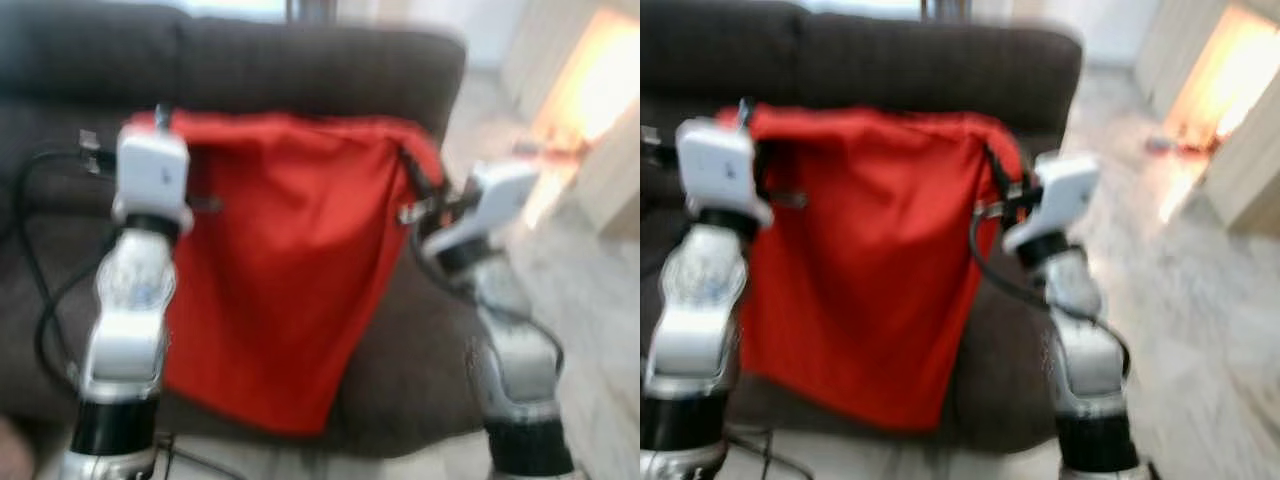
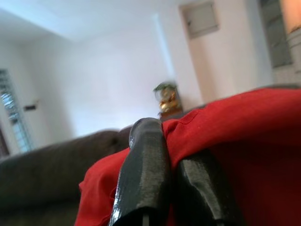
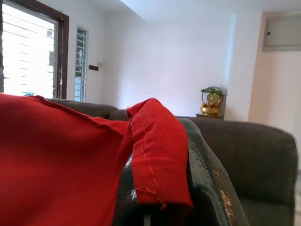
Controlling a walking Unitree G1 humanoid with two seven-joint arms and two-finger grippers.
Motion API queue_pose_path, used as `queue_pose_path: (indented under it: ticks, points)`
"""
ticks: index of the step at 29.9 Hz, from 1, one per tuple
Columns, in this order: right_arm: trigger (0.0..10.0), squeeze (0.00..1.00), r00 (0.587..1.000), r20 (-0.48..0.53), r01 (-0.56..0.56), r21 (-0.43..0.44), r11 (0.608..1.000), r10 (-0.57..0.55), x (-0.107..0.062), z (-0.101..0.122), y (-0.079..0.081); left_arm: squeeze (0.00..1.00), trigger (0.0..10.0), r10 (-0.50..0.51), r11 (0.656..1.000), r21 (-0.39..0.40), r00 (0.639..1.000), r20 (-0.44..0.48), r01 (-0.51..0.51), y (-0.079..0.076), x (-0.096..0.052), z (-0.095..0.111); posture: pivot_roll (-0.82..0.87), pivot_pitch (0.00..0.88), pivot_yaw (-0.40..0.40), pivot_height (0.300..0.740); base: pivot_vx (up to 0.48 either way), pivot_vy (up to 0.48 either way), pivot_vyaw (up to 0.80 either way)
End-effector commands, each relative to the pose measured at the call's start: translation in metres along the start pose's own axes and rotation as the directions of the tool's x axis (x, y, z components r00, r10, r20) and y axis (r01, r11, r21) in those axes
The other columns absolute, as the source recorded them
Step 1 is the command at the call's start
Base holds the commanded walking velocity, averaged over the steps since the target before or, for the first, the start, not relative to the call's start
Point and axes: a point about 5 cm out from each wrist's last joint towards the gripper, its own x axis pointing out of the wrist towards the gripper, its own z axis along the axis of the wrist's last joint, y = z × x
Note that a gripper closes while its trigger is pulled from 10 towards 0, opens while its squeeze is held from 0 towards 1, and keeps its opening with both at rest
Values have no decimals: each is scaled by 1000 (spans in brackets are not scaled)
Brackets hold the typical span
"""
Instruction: Move the pillow to the sofa from floor
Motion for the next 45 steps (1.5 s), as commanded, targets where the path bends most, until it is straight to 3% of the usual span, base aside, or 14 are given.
queue_pose_path:
  ticks: [1,5,8,12,26,28,32,38,45]
  points:
    - [10000,0,985,150,-82,-2,997,81,11,32,15,0,10000,28,1000,0,995,99,-28,8,5,22,160,8,-86,740,382,0,0]
    - [10000,0,985,99,-141,16,990,139,5,22,22,0,10000,27,1000,-3,995,97,-26,6,2,22,164,6,-92,740,382,0,0]
    - [10000,0,955,49,-294,42,955,292,-4,15,41,0,10000,6,1000,1,996,92,-6,2,-2,20,161,5,-92,740,329,0,0]
    - [10000,0,915,-21,-401,35,915,402,-13,6,51,0,10000,-55,998,-2,994,96,56,-7,-6,17,157,0,-95,740,0,0,0]
    - [10000,0,907,-141,-401,9,916,398,-24,-15,45,0,10000,-245,969,-28,969,-31,245,-34,-30,-10,156,0,-98,740,0,0,0]
    - [10000,0,897,-155,-418,9,908,415,-26,-17,47,0,10000,-306,952,-1,951,-37,306,-41,-36,-12,158,0,-99,740,0,0,0]
    - [10000,0,891,-165,-427,9,904,423,-27,-19,48,0,10000,-325,945,9,945,-36,326,-44,-37,-12,156,0,-99,740,0,0,0]
    - [10000,0,867,-197,-467,1,884,458,-31,-23,53,0,10000,-409,907,90,912,-38,410,-55,-42,-13,154,7,-99,740,0,0,0]
    - [10000,0,821,-228,-534,18,845,523,-40,-26,61,0,10000,-459,880,95,885,-81,465,-59,-52,-20,154,13,-103,740,0,0,0]
